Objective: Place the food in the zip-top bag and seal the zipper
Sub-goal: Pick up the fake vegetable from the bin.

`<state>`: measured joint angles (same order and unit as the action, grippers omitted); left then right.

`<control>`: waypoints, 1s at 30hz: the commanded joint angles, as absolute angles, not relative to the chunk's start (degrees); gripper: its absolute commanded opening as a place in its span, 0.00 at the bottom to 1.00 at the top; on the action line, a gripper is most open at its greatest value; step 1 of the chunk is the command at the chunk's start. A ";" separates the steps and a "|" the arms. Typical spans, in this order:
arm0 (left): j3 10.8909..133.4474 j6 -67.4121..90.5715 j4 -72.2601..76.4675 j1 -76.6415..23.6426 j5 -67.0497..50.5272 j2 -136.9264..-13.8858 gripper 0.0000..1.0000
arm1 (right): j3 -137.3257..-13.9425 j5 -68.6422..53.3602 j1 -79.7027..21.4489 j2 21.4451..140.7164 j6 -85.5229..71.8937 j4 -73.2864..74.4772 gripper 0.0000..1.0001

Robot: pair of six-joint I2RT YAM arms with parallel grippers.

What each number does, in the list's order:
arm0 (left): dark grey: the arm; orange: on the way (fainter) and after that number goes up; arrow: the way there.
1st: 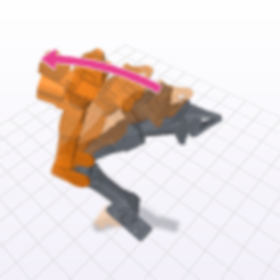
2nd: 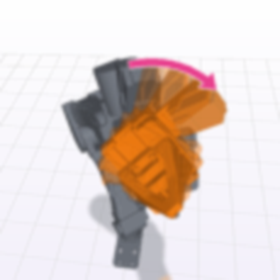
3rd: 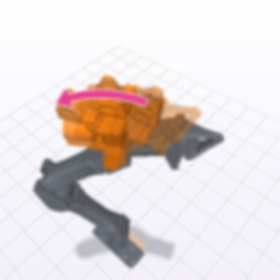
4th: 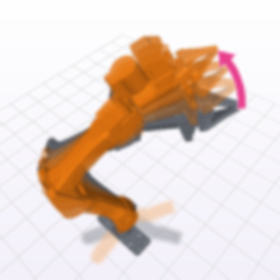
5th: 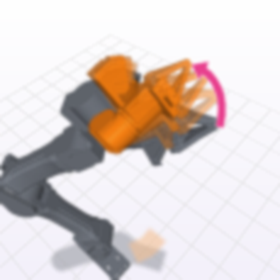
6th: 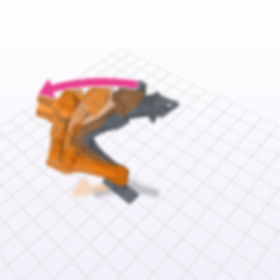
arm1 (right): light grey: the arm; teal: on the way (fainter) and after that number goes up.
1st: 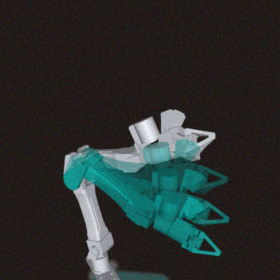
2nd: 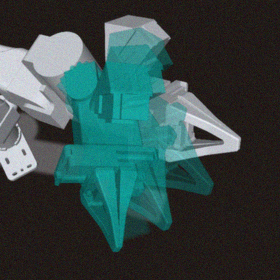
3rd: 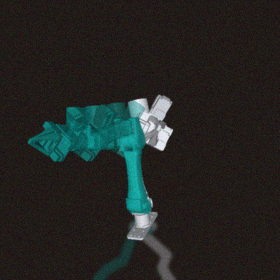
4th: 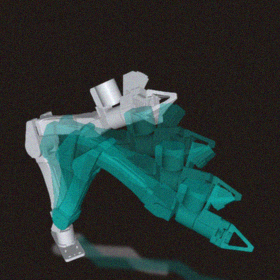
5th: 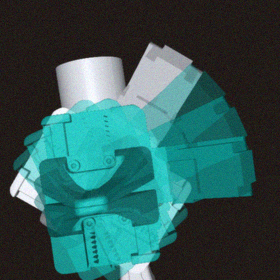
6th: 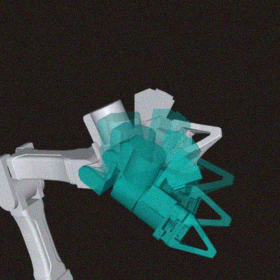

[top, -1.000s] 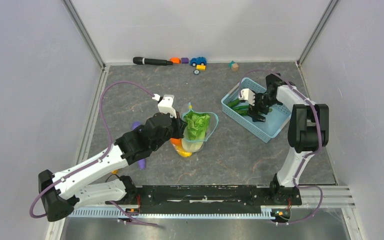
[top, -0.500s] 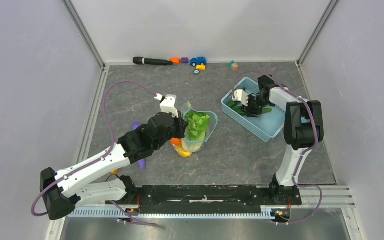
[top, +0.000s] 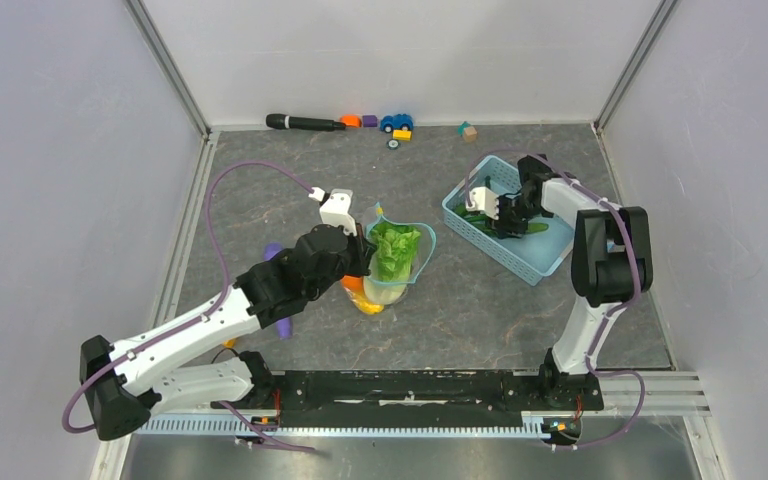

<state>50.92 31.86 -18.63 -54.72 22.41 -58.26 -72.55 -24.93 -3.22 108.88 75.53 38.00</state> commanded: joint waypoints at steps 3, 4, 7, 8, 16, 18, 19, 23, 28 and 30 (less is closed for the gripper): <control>51.11 30.06 -17.26 -54.66 23.81 -56.20 0.02 | -69.85 -20.05 -2.97 100.93 75.14 38.97 0.00; 50.99 30.13 -17.36 -54.67 23.74 -56.02 0.02 | -69.70 -19.05 -2.76 99.78 74.59 38.49 0.00; 50.76 30.18 -17.31 -54.62 23.85 -55.50 0.02 | -69.57 -17.45 -1.83 96.74 72.52 36.43 0.00; 50.72 30.23 -17.23 -54.67 23.83 -55.41 0.02 | -69.31 -17.38 -1.41 95.50 71.78 35.33 0.00; 50.03 31.12 -17.32 -54.67 23.64 -54.29 0.02 | -65.61 -21.45 -0.59 85.95 69.98 30.28 0.00; 49.83 31.46 -17.47 -54.62 23.73 -53.90 0.02 | -64.25 -23.10 -0.52 83.12 67.54 26.59 0.00; 49.76 31.77 -17.85 -54.67 23.95 -53.66 0.02 | -63.31 -23.75 -0.53 81.31 65.52 24.18 0.00; 49.68 32.86 -19.24 -54.67 25.56 -52.84 0.02 | -58.91 -28.32 -0.53 73.53 55.91 12.30 0.00; 49.17 34.04 -19.16 -54.62 25.83 -52.27 0.02 | -49.44 -32.74 -1.17 62.44 35.66 -8.75 0.00; 49.04 34.52 -19.08 -54.66 25.93 -52.23 0.02 | -45.90 -34.73 -2.41 59.23 26.70 -17.19 0.00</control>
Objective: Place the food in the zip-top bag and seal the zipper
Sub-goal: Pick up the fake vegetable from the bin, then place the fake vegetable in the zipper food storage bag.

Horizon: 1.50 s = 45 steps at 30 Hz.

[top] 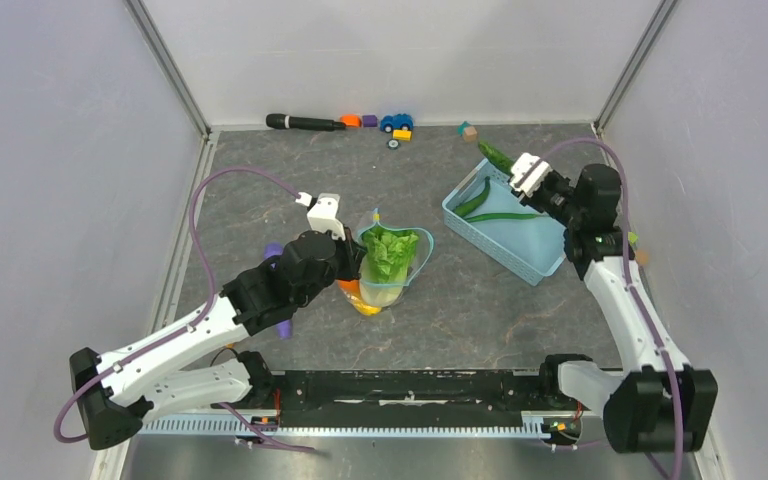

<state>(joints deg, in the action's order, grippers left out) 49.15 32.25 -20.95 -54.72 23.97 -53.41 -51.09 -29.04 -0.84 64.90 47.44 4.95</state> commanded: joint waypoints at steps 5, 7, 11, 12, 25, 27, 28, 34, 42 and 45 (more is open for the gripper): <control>49.48 34.79 -19.71 -54.67 25.95 -52.17 0.02 | -38.74 -29.75 -11.50 53.32 9.75 -32.14 0.00; 49.10 35.53 -19.82 -54.62 26.78 -51.89 0.02 | -35.98 -27.91 -15.16 52.01 -0.22 -38.95 0.00; 48.74 36.54 -19.86 -54.62 27.21 -51.74 0.02 | -29.36 -24.51 -22.92 50.85 -13.58 -54.37 0.00; 48.78 36.77 -20.07 -54.63 27.32 -51.71 0.02 | -28.70 -23.53 -25.15 50.95 -14.54 -56.49 0.00; 47.91 38.49 -20.21 -54.62 27.89 -50.94 0.02 | -25.03 -14.55 -42.47 57.47 -15.31 -68.20 0.00; 47.75 38.59 -20.22 -54.67 28.12 -50.71 0.02 | -23.26 -13.29 -44.39 57.72 -14.61 -69.91 0.00; 47.66 38.71 -20.17 -54.62 28.14 -50.54 0.02 | -22.38 -12.30 -45.42 57.81 -14.02 -70.40 0.00; 47.04 38.86 -20.06 -54.67 27.89 -50.00 0.02 | -20.39 -5.16 -49.94 60.28 -8.77 -70.35 0.00; 46.17 39.59 -20.08 -54.62 27.18 -49.16 0.02 | -20.47 0.31 -53.31 62.56 -5.14 -72.45 0.00; 46.06 39.67 -20.17 -54.67 27.31 -48.65 0.02 | -20.60 2.14 -54.54 62.90 -4.98 -71.48 0.00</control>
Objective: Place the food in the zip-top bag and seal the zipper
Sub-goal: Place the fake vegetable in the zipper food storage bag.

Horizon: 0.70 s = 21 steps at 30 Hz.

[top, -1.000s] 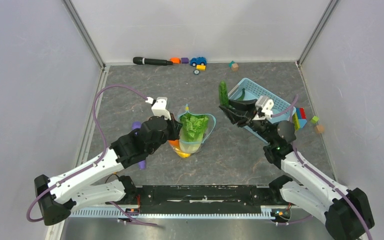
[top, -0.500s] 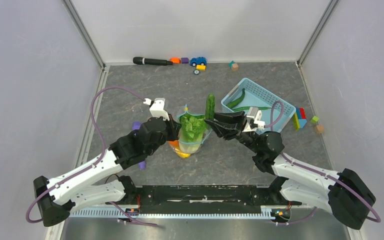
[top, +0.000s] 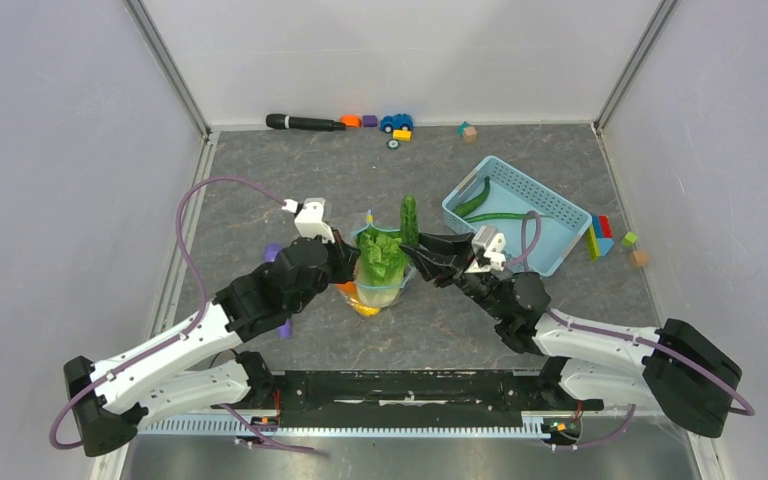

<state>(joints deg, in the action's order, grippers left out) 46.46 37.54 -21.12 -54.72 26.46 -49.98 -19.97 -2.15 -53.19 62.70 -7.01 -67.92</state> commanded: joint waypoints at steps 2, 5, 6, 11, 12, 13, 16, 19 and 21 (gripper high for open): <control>45.97 39.74 -20.30 -54.65 27.57 -48.30 0.02 | -20.21 2.64 -55.30 63.05 -4.56 -70.15 0.05; 45.62 39.90 -20.22 -54.66 27.69 -47.91 0.02 | -19.19 2.98 -56.36 62.94 -5.06 -69.07 0.12; 45.55 39.90 -20.21 -54.66 27.77 -47.98 0.02 | -18.87 3.39 -56.68 62.88 -4.97 -68.62 0.16; 45.66 39.86 -20.57 -54.66 27.75 -48.02 0.02 | -17.67 6.85 -58.48 63.07 -3.60 -68.72 0.28; 45.57 39.83 -20.57 -54.67 27.77 -47.91 0.02 | -17.73 7.23 -58.61 63.23 -3.39 -68.73 0.33; 45.50 39.82 -20.57 -54.66 27.77 -47.80 0.02 | -17.75 7.48 -58.71 63.45 -3.18 -68.69 0.37; 45.32 39.83 -20.57 -54.67 27.90 -47.53 0.02 | -18.12 7.50 -58.88 63.44 -2.66 -68.56 0.52; 45.22 39.83 -20.65 -54.66 27.95 -47.35 0.02 | -18.29 8.15 -58.96 62.83 -1.73 -68.20 0.59; 45.09 39.81 -20.65 -54.62 28.03 -47.42 0.02 | -18.61 8.36 -58.97 62.45 -1.11 -67.82 0.59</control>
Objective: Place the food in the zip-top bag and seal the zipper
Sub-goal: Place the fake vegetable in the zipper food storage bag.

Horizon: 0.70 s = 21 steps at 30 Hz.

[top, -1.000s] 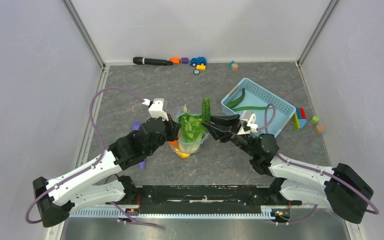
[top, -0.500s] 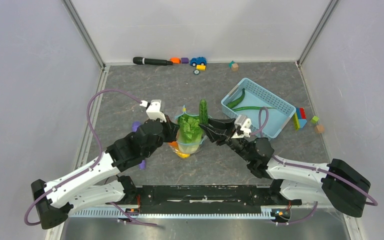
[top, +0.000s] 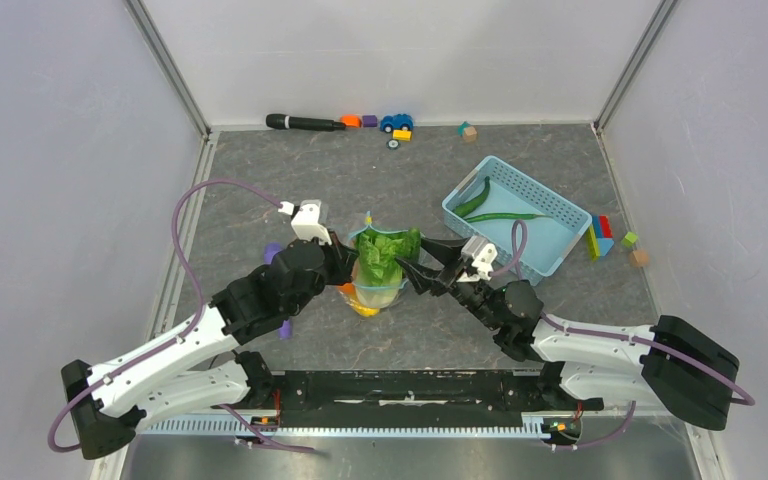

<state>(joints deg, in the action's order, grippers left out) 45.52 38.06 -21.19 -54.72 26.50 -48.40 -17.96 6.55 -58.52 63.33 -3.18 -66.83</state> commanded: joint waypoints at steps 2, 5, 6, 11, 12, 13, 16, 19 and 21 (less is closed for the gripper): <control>45.09 39.83 -20.65 -54.67 28.04 -47.46 0.02 | -19.34 8.75 -58.97 62.50 -0.93 -66.44 0.58; 45.02 39.76 -20.74 -54.66 28.12 -47.29 0.02 | -20.61 9.37 -58.94 62.36 -0.91 -63.89 0.56; 44.99 39.81 -20.74 -54.67 28.12 -47.26 0.02 | -20.93 9.90 -58.97 62.14 -0.92 -62.95 0.56; 44.74 39.75 -20.74 -54.64 28.10 -47.10 0.02 | -25.27 12.37 -58.98 61.79 -0.53 -56.40 0.58; 44.74 39.76 -20.81 -54.65 28.12 -47.01 0.02 | -26.10 13.16 -59.03 61.85 -0.48 -55.22 0.59; 44.76 39.80 -20.83 -54.60 28.12 -47.00 0.02 | -27.00 14.10 -59.02 61.69 -0.52 -53.99 0.59; 44.58 39.74 -20.83 -54.67 28.12 -46.80 0.02 | -29.78 16.12 -58.95 61.27 -0.51 -49.66 0.59; 44.60 39.64 -20.79 -54.61 28.21 -46.71 0.02 | -32.71 16.89 -59.07 60.84 -0.57 -44.81 0.55; 44.43 39.66 -20.89 -54.62 28.38 -46.68 0.02 | -34.27 16.88 -59.13 60.57 -1.21 -40.56 0.50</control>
